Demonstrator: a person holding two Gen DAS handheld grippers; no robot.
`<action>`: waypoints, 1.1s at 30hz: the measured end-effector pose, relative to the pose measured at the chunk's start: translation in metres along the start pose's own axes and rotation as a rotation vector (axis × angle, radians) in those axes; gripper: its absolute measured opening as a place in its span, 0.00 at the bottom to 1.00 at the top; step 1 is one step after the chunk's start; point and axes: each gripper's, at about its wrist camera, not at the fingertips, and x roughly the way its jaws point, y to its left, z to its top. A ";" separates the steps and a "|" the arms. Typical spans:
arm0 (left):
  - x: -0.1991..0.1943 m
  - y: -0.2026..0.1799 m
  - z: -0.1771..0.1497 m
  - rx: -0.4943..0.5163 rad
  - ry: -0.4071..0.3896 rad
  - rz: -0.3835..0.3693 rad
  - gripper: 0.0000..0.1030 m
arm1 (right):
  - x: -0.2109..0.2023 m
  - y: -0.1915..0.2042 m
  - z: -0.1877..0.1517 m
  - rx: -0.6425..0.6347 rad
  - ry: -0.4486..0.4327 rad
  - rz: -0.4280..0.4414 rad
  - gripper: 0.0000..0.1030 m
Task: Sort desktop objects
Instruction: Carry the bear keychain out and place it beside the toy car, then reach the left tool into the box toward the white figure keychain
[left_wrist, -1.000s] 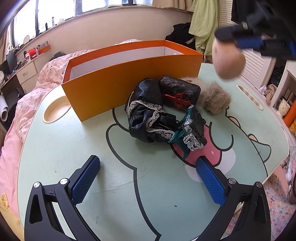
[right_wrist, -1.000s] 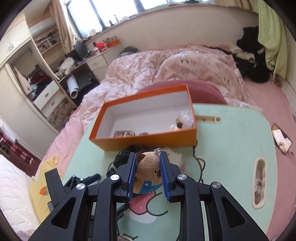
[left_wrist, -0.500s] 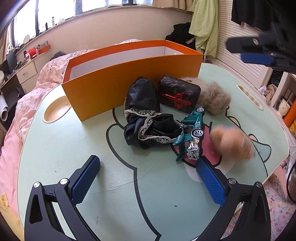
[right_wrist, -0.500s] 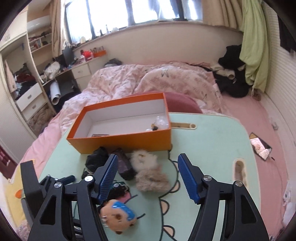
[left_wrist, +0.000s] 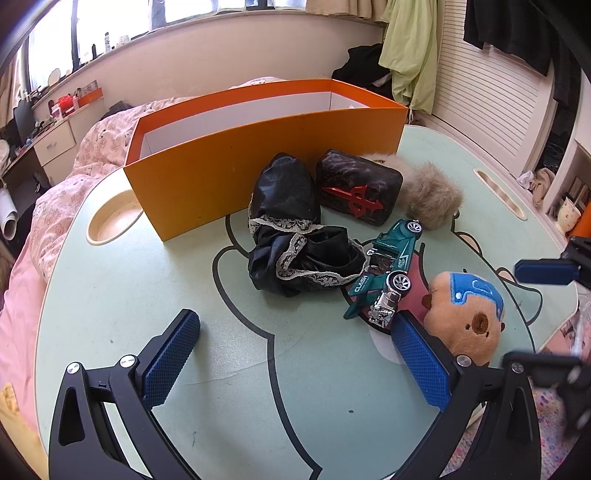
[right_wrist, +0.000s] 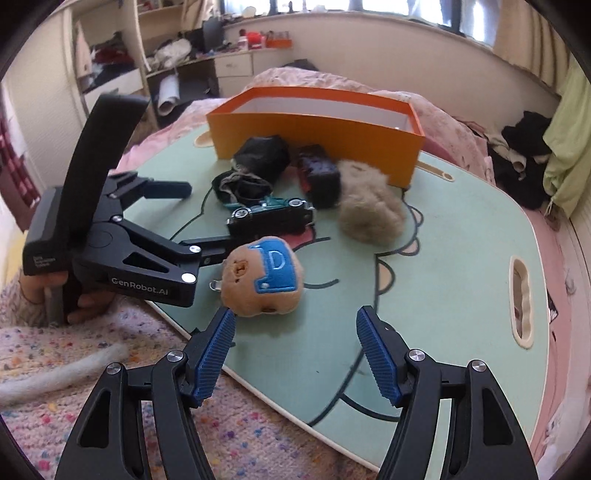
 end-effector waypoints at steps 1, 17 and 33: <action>0.000 0.000 0.000 -0.001 0.000 -0.001 1.00 | 0.005 0.005 0.002 -0.018 -0.005 -0.021 0.66; 0.001 0.014 -0.001 -0.044 0.011 0.035 1.00 | 0.020 -0.021 -0.011 0.157 -0.089 -0.099 0.72; 0.010 0.023 0.185 -0.088 0.161 -0.319 0.70 | 0.023 -0.019 -0.013 0.171 -0.093 -0.109 0.90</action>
